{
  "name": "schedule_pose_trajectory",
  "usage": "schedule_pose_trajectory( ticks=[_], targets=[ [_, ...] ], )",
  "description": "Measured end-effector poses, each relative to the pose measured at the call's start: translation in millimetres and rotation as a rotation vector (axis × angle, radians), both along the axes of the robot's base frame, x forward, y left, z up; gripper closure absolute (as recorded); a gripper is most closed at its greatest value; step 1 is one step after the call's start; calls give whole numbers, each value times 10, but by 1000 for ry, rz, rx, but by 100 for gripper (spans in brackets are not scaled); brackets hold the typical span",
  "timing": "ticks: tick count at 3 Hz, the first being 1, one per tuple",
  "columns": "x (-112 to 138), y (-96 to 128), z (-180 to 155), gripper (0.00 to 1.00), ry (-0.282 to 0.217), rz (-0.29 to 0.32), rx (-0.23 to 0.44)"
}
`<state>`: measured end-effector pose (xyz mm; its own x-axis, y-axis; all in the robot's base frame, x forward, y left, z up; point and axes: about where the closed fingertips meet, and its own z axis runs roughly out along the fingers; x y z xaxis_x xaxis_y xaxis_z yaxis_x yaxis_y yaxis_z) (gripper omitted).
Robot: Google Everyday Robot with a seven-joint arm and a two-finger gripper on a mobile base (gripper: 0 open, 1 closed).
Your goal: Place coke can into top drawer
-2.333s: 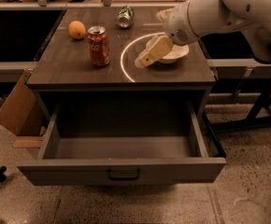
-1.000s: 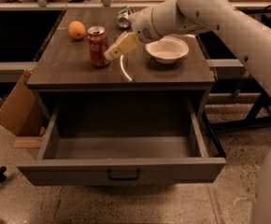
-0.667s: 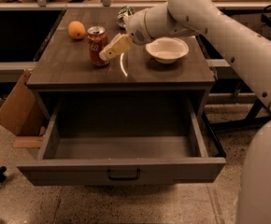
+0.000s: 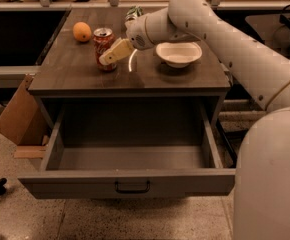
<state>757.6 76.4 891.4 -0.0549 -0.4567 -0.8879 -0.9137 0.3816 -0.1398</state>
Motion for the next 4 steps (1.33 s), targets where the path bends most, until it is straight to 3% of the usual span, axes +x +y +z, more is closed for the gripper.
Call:
schedule_pose_trajectory(
  ticks=[1,2,4],
  targets=[
    [74,74,-39,17,1,-6,16],
    [97,155,23,47,-19,-4,35],
    [-78,160,275,95,-85,-3,93]
  ],
)
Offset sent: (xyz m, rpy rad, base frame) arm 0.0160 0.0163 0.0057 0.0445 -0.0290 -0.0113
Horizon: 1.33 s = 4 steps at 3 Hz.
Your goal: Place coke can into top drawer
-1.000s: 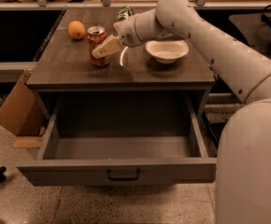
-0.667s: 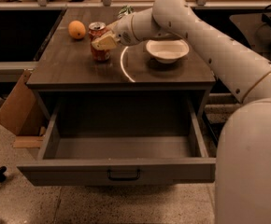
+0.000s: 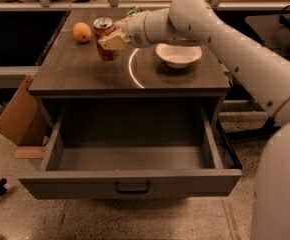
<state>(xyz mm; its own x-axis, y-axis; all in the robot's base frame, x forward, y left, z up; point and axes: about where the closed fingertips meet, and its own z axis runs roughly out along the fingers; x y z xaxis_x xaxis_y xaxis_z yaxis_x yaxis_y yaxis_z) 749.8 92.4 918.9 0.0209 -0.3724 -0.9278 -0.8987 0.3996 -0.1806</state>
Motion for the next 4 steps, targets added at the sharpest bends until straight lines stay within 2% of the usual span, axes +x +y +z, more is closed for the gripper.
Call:
schedule_pose_trajectory(
  ticks=[1,2,3,4],
  targets=[
    [-275,-83,128,100,-27,29,50],
    [-275,-83,128,100,-27,29,50],
    [-406,-53,86,100,-13,78,33],
    [-705,-51,52,100,-1,139,12]
  ],
)
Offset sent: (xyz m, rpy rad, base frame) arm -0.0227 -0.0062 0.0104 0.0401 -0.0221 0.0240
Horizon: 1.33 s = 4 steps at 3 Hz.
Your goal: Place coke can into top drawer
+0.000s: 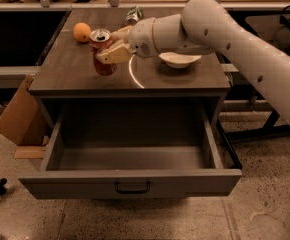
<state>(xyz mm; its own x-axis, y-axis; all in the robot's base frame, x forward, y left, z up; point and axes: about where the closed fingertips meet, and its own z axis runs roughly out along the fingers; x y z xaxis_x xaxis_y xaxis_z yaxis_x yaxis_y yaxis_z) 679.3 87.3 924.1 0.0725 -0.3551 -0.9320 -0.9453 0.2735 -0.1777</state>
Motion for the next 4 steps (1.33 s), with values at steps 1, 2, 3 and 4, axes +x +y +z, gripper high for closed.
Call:
schedule_pose_trajectory(
  ticks=[1,2,3,4],
  targets=[
    [-334,5,-52,100,2,48,-7],
    [-649,45,-130,100,16,90,-15],
    [-1126,179,-470,100,46,105,-2],
    [-1151,206,-529,100,52,107,-7]
  ],
)
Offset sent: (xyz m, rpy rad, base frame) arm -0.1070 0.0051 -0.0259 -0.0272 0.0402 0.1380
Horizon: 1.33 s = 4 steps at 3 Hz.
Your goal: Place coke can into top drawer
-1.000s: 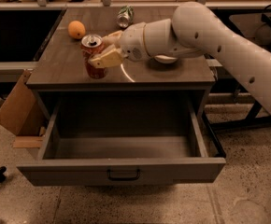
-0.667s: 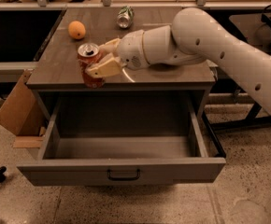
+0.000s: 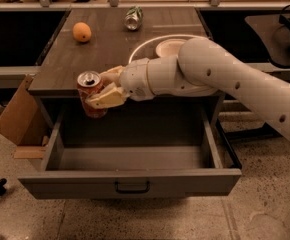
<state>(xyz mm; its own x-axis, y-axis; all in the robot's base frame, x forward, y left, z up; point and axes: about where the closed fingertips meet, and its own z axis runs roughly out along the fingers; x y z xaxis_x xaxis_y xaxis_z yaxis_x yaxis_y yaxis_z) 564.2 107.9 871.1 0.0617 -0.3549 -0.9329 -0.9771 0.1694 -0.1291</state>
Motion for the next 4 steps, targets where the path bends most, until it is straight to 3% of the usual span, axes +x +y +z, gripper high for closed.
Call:
schedule_pose_trajectory(
  ticks=[2,3,4],
  targets=[
    [-13,30,-73,100,10,11,-14],
    [-150,-46,-380,100,38,10,-35],
    [-329,-88,-928,100,74,-7,-53]
  ],
)
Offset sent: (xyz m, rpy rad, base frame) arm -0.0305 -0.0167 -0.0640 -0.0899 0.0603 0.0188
